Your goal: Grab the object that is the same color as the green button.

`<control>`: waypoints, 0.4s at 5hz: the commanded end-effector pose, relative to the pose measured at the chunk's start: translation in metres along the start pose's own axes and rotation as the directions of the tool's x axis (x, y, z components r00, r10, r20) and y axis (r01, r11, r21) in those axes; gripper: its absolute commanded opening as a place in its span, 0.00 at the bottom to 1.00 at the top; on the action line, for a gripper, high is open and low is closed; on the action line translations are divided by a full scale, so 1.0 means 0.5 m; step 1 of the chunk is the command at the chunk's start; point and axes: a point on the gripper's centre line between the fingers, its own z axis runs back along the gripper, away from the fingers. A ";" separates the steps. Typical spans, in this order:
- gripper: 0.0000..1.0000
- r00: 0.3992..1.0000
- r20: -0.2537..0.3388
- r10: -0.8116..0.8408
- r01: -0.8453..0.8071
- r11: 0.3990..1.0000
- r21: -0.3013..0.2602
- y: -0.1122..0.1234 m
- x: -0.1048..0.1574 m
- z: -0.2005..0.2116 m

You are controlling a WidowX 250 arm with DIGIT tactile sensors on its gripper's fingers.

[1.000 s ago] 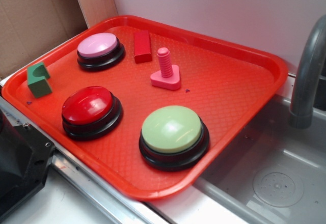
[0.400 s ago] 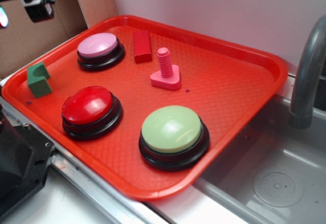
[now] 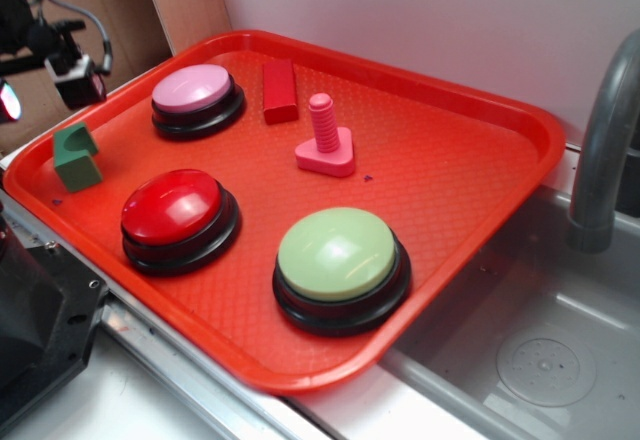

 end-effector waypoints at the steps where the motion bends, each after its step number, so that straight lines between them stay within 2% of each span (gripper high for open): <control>1: 1.00 1.000 0.008 -0.017 0.017 1.000 0.017 0.009 -0.021 -0.044; 2: 0.00 1.000 0.006 -0.018 0.017 0.999 0.040 0.004 -0.028 -0.058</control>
